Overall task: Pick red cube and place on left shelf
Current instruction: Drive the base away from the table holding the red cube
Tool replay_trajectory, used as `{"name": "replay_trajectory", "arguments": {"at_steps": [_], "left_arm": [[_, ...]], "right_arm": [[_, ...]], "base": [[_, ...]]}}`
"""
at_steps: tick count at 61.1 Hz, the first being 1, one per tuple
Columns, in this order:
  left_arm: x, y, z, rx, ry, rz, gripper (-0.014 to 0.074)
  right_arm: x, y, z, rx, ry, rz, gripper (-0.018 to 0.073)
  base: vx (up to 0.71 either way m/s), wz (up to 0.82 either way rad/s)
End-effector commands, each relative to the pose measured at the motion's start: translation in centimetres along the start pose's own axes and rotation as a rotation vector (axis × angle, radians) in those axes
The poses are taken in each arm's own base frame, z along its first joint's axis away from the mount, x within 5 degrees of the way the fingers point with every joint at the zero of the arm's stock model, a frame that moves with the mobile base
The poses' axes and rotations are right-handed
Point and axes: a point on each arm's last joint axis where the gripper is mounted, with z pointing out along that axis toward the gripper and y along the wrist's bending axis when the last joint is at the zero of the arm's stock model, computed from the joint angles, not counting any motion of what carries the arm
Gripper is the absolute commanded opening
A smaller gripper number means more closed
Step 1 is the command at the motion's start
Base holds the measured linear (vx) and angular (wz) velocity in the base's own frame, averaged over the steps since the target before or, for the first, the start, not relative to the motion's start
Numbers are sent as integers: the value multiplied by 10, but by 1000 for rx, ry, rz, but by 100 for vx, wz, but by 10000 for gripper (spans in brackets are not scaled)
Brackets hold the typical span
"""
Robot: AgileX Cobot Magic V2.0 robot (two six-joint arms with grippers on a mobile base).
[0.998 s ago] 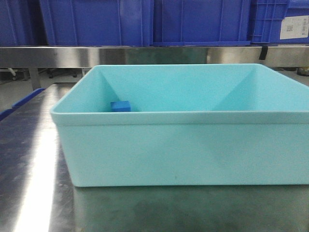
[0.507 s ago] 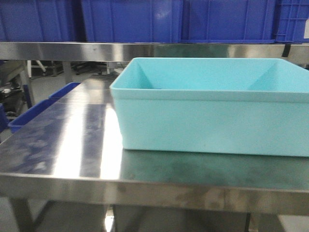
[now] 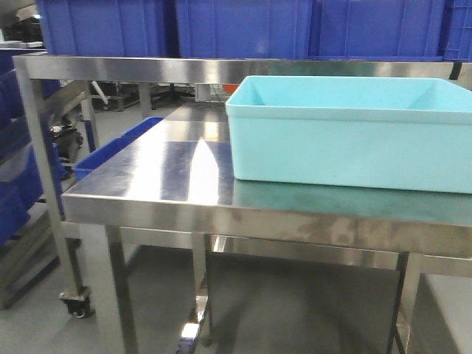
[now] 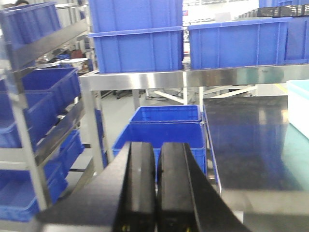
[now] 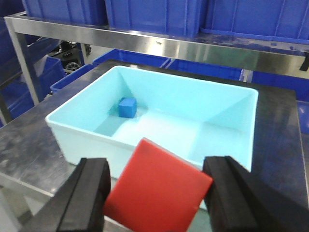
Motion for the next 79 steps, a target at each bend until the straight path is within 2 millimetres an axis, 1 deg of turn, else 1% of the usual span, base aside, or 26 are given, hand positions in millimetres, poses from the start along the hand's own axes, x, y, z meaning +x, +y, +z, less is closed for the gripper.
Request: {"name": "replay_trajectory", "arguments": {"at_steps": [1,20,79], "left_arm": [[1,0,1,-6,-53,-5,106],[1,0,1,-6,-53,-5,106],[1,0,1,-6,-53,-5,106]], "right_arm": [[-18,1,-3,-8,-116,-17,57],[-18,1,-3,-8,-116,-17,57],[-18,1,-3,-8,-116,-17,57]], "base": [[-19,11],[-21,22],[-16,32]]}}
